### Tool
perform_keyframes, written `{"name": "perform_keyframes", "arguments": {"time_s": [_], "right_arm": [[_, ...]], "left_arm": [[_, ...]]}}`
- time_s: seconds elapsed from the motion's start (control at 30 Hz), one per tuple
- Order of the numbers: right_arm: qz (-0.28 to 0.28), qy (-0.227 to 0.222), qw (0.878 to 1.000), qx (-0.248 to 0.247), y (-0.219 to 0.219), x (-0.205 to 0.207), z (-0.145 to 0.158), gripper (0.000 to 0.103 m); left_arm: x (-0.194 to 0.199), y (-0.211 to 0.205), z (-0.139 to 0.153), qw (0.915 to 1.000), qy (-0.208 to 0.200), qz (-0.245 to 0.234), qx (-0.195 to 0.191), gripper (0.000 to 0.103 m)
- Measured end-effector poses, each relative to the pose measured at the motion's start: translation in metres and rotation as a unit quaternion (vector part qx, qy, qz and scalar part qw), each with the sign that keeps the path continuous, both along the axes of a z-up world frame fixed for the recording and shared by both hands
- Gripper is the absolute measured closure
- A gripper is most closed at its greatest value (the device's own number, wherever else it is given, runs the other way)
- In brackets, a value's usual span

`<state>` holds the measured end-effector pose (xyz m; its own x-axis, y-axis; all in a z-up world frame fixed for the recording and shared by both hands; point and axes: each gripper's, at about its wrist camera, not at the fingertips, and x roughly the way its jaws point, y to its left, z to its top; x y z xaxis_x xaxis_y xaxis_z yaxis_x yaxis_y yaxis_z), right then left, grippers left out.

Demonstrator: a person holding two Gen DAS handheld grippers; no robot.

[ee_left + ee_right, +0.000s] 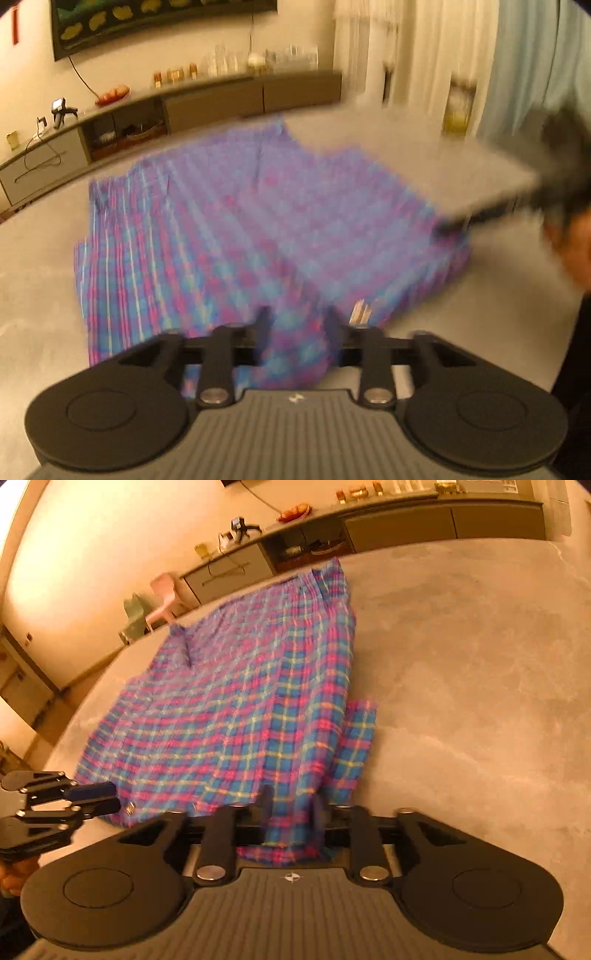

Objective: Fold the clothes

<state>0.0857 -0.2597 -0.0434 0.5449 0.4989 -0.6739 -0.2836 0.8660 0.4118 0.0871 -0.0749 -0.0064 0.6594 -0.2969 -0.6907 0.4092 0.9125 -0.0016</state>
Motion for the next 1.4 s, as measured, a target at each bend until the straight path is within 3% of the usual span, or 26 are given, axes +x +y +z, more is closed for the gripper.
{"name": "perform_keyframes", "arguments": {"time_s": [0.03,0.1,0.13,0.2,0.3,0.37,0.4,0.43,0.47,0.53,0.57,0.6,0.63,0.67,0.77,0.9,0.93,0.97,1.03,1.07,1.17,1.27,1.4], "right_arm": [[0.006,-0.007,1.000,-0.002,0.005,-0.001,0.002,0.072],[0.026,-0.039,0.999,-0.027,0.018,-0.007,0.007,0.082],[0.038,-0.060,0.996,-0.044,0.026,-0.012,0.010,0.088],[0.063,-0.094,0.991,-0.072,0.037,-0.021,0.014,0.088],[0.100,-0.125,0.981,-0.109,0.049,-0.033,0.014,0.090],[0.118,-0.139,0.976,-0.124,0.052,-0.038,0.013,0.090],[0.123,-0.144,0.974,-0.125,0.051,-0.040,0.013,0.090],[0.126,-0.146,0.973,-0.124,0.049,-0.041,0.012,0.090],[0.128,-0.148,0.973,-0.124,0.047,-0.042,0.012,0.090],[0.119,-0.143,0.976,-0.110,0.038,-0.042,0.013,0.090],[0.112,-0.138,0.979,-0.095,0.031,-0.040,0.016,0.084],[0.098,-0.125,0.985,-0.065,0.018,-0.036,0.019,0.077],[0.083,-0.112,0.990,-0.032,0.005,-0.032,0.022,0.059],[0.055,-0.099,0.994,0.008,-0.011,-0.026,0.025,0.051],[-0.020,-0.040,0.996,0.081,-0.047,-0.005,0.019,0.051],[0.009,0.011,0.996,0.083,-0.029,0.009,0.002,0.052],[0.019,0.020,0.997,0.076,-0.021,0.012,-0.002,0.057],[0.029,0.030,0.997,0.070,-0.014,0.014,-0.007,0.077],[0.048,0.011,0.998,0.049,0.002,0.014,-0.007,0.098],[0.052,-0.008,0.998,0.044,0.007,0.013,-0.004,0.101],[0.068,-0.045,0.995,0.051,0.017,0.018,0.003,0.103],[0.087,-0.009,0.995,0.050,0.032,0.030,-0.013,0.103],[0.091,0.028,0.992,0.082,0.033,0.035,-0.026,0.103]], "left_arm": [[0.007,-0.008,0.010,0.9999,-0.006,-0.004,-0.010,0.048],[0.023,-0.025,0.030,0.9994,-0.016,-0.014,-0.028,0.045],[0.034,-0.039,0.036,0.9992,-0.018,-0.024,-0.026,0.039],[0.059,-0.075,0.039,0.9988,-0.014,-0.045,-0.010,0.033],[0.084,-0.128,0.023,0.9972,0.013,-0.067,0.032,0.033],[0.099,-0.156,0.000,0.9934,0.034,-0.065,0.088,0.043],[0.104,-0.165,-0.012,0.9906,0.044,-0.060,0.115,0.077],[0.106,-0.167,-0.023,0.9888,0.049,-0.041,0.135,0.100],[0.106,-0.166,-0.031,0.9871,0.052,-0.024,0.149,0.102],[0.095,-0.152,-0.029,0.9911,0.037,0.003,0.128,0.102],[0.090,-0.144,-0.027,0.9927,0.031,0.017,0.116,0.102],[0.083,-0.134,-0.022,0.9944,0.030,0.032,0.096,0.102],[0.076,-0.125,-0.018,0.9956,0.028,0.046,0.077,0.102],[0.070,-0.118,-0.013,0.9964,0.026,0.055,0.060,0.102],[0.056,-0.102,-0.004,0.9965,0.018,0.078,0.024,0.102],[0.053,-0.095,-0.003,0.9958,0.010,0.091,-0.004,0.102],[0.050,-0.093,-0.001,0.9958,0.008,0.091,-0.010,0.102],[0.048,-0.091,0.001,0.9957,0.006,0.091,-0.016,0.102],[0.047,-0.085,0.006,0.9954,0.003,0.090,-0.032,0.102],[0.043,-0.084,0.009,0.9952,0.001,0.089,-0.039,0.102],[0.037,-0.079,0.019,0.9944,0.000,0.080,-0.069,0.102],[0.037,-0.081,0.020,0.9946,0.004,0.075,-0.072,0.102],[0.054,-0.095,0.004,0.9954,0.028,0.083,-0.039,0.098]]}}
